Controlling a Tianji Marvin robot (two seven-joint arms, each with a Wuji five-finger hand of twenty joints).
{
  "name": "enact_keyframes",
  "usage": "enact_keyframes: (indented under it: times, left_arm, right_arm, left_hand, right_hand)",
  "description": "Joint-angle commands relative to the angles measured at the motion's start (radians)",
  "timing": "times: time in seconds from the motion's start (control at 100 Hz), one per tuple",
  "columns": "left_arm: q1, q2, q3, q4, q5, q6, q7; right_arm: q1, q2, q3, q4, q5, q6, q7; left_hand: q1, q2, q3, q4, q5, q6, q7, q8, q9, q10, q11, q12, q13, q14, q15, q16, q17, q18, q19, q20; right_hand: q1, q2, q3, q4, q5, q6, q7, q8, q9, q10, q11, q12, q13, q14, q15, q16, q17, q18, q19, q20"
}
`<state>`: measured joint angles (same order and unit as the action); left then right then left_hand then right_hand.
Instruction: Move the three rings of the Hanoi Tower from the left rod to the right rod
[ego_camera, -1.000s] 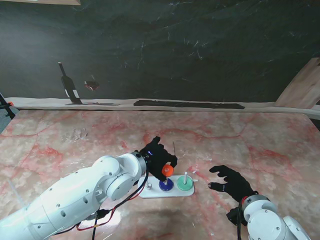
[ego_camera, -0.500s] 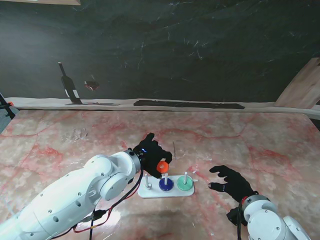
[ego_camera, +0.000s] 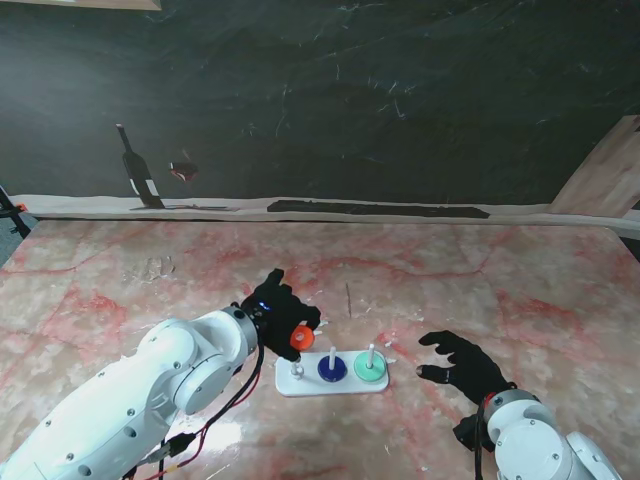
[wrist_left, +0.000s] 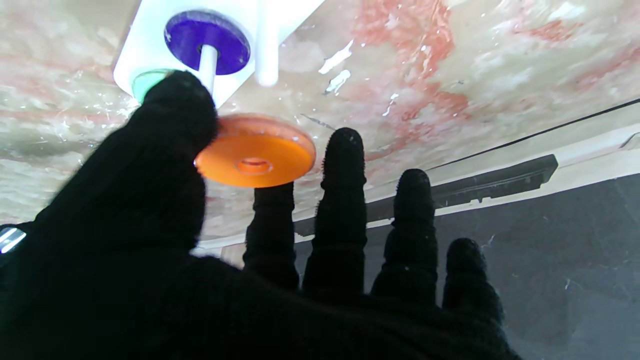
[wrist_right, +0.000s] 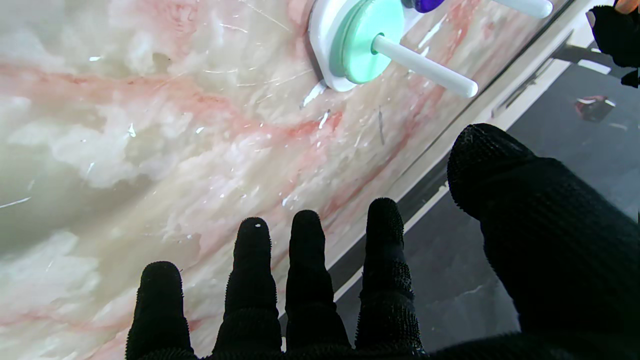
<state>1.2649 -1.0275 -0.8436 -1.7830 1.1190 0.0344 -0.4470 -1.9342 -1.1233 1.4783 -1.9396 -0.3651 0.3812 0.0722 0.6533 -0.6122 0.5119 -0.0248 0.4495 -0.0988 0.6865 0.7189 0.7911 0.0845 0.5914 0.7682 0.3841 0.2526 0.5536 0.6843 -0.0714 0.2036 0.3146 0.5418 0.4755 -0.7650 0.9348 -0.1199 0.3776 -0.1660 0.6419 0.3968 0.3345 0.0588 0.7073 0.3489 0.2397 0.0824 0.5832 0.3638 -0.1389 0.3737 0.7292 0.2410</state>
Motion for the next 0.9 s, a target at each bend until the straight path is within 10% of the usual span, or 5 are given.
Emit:
enact_keyframes:
  times: [0.0,0.89]
  left_arm:
    - [0.016,0.009,-0.009,-0.009,0.005,-0.005,-0.008]
    - [0.009,0.013,0.001,0.025,-0.023,-0.005,-0.017]
  right_arm:
    - [-0.005,-0.001,-0.003,-0.003,0.000,0.001,0.003]
    - [-0.004,-0.001,-0.003,-0.002,0.001,0.005,0.003]
  left_hand:
    - [0.051,0.035,0.122,0.023,0.075,-0.044,0.085,0.004,0.010,-0.013,0.011,0.010,0.013,0.005,0.021,0.010,0.000,0.010,0.008,-0.011]
    - [0.048,0.033,0.129,0.021,0.077,-0.042,0.086,0.002,0.015,-0.014,0.012,0.012,0.016,0.005,0.025,0.010,-0.003,0.011,0.030,-0.031]
  right_hand:
    - [0.009,0.003,-0.018,0.033,-0.029,0.009,0.010,-0.002,-0.016,-0.003,0.009,0.004,-0.005,0.005,0.010,0.010,-0.005,-0.012,-0.001,0.019]
    - [0.010,0.003,-0.020,0.033,-0.030,0.009,0.010,-0.003,-0.017,-0.003,0.010,0.004,-0.004,0.004,0.011,0.010,-0.005,-0.013,0.000,0.020]
